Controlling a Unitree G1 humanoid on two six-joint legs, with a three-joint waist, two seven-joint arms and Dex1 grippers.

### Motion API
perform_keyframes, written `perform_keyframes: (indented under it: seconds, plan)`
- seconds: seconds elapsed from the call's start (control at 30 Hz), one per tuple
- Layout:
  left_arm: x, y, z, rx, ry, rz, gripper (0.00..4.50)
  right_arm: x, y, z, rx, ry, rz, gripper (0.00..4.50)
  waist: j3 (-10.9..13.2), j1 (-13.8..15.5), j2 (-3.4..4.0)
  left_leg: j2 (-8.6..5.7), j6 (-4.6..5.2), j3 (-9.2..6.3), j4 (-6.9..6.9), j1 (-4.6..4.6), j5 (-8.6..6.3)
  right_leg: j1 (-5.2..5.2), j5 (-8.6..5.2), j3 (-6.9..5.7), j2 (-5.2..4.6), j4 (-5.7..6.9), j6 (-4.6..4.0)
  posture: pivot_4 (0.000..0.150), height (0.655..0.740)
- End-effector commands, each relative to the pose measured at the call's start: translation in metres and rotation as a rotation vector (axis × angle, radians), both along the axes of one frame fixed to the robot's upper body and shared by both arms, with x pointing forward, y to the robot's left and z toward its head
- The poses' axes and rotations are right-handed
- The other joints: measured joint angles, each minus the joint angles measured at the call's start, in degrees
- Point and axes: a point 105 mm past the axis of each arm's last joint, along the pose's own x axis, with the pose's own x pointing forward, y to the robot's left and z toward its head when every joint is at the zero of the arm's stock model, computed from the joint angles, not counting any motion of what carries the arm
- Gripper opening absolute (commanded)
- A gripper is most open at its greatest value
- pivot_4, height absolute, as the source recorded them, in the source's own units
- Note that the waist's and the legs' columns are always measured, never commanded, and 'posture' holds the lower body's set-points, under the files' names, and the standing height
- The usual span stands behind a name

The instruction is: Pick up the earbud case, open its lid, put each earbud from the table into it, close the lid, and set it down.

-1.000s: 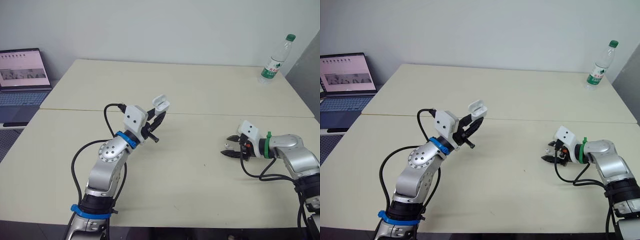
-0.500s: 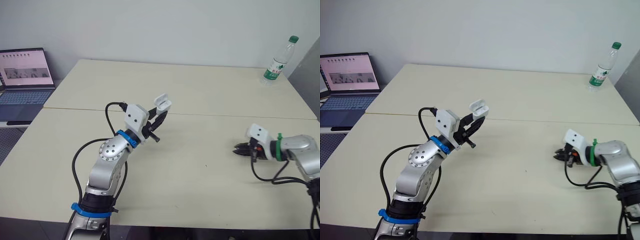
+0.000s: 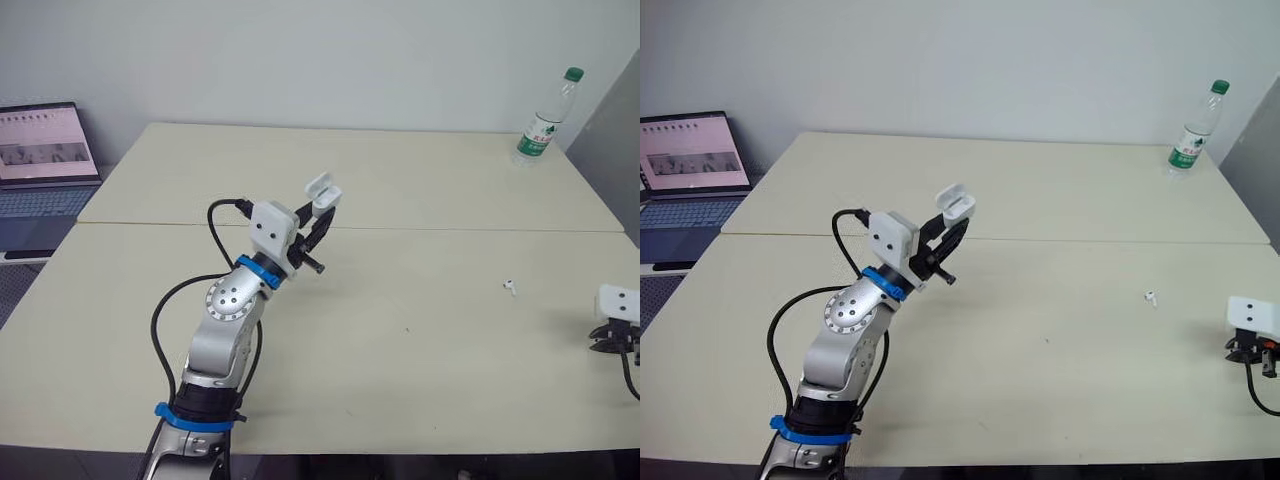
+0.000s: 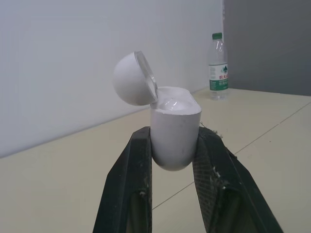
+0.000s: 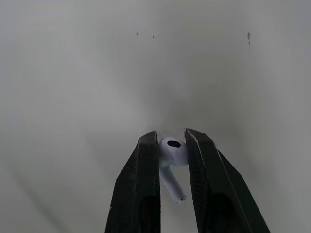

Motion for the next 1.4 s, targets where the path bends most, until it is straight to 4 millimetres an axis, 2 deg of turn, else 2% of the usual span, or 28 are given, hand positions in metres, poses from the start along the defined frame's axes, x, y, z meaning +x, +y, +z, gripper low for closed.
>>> perform_keyframes:
  seconds: [0.03,0.27,0.43,0.93,1.4]
  plan:
    - [-0.005,-0.004,0.011,-0.010,-0.056,-0.004,0.77,0.004,0.001,0.006,-0.007,-0.014,0.033,0.41,0.0,0.0,0.02,0.00,0.00,-0.02,-0.01,0.01,0.00,0.01,0.00,0.00,0.00,0.00,0.00,0.150,0.7400]
    - [-0.006,-0.004,0.008,-0.009,-0.045,-0.006,0.77,0.002,0.004,-0.001,-0.009,0.022,0.065,0.41,0.0,0.3,0.02,-0.04,0.00,-0.06,0.01,-0.02,0.00,0.04,0.00,-0.02,-0.04,-0.01,0.00,0.150,0.7400]
    - [-0.005,-0.006,0.010,-0.008,-0.047,-0.012,0.77,-0.001,0.002,-0.005,-0.022,0.026,0.066,2.05,0.0,0.3,0.02,-0.03,0.00,-0.09,0.01,-0.02,0.00,0.06,0.00,-0.04,-0.04,-0.01,0.00,0.150,0.7400]
    - [-0.006,-0.005,0.008,0.000,-0.036,-0.010,0.77,-0.013,-0.015,-0.001,-0.078,0.119,0.013,2.05,0.0,0.6,0.02,-0.09,0.00,-0.08,0.04,-0.02,0.00,0.09,0.00,-0.04,-0.10,-0.02,0.00,0.150,0.7400]
    - [-0.008,-0.003,0.008,0.006,-0.035,0.000,0.77,-0.004,-0.011,-0.005,-0.047,0.102,-0.032,2.05,0.0,0.5,0.02,-0.08,0.00,-0.07,0.05,-0.01,0.00,0.09,0.01,-0.04,-0.11,-0.02,0.00,0.150,0.7400]
